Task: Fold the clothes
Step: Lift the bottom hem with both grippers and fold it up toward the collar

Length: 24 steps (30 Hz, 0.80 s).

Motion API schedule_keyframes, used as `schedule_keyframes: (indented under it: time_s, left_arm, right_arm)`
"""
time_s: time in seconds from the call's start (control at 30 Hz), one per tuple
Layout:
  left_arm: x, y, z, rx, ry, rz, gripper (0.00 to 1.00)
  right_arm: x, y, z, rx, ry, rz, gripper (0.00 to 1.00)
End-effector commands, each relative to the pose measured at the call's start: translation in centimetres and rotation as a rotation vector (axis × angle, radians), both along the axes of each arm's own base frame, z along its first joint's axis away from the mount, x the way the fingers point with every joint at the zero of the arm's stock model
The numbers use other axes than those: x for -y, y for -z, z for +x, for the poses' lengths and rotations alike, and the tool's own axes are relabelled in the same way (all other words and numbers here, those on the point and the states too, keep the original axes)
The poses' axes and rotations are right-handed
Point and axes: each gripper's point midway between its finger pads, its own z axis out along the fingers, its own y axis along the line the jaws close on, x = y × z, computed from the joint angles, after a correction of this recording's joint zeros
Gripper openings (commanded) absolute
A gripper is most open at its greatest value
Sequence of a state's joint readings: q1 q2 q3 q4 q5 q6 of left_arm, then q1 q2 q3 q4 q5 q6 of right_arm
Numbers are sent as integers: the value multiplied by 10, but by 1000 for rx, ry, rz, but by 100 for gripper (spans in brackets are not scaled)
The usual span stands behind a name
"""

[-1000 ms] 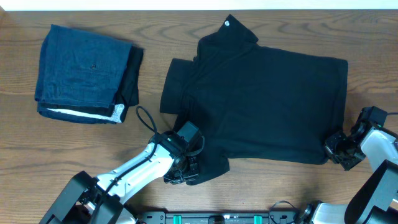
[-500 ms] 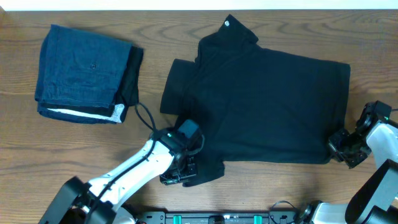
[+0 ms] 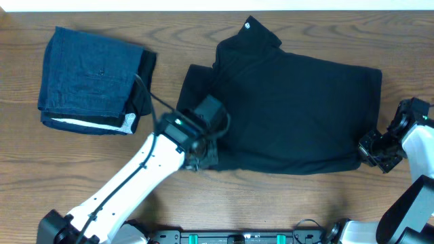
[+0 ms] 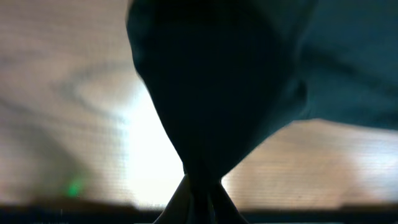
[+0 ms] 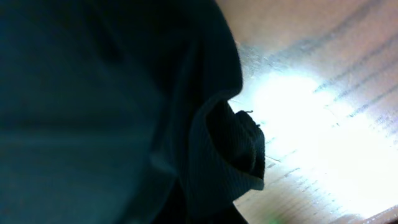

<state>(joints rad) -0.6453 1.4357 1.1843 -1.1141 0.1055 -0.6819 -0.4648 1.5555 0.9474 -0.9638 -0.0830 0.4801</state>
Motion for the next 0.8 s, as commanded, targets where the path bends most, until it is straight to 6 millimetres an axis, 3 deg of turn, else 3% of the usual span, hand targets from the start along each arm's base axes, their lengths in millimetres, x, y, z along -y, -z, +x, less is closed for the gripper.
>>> schedule_keyframes:
  time_s: [0.0,0.2,0.43,0.77]
  left_arm:
    - [-8,-25,28,111,0,-1,6]
    - [-13,-43,66,224,-53,-59,6]
    - [6,-49,107,363,-16,-122,6]
    - [31,-16,153,416,31,-132,6]
  right_arm:
    - [-4,-6,11,31,-37,18,1]
    - [0,-13,20,64,-37,10,1]
    - [6,-17,49,186,-41,-4,1]
    - [20,-19,82,316,-22,-68,1]
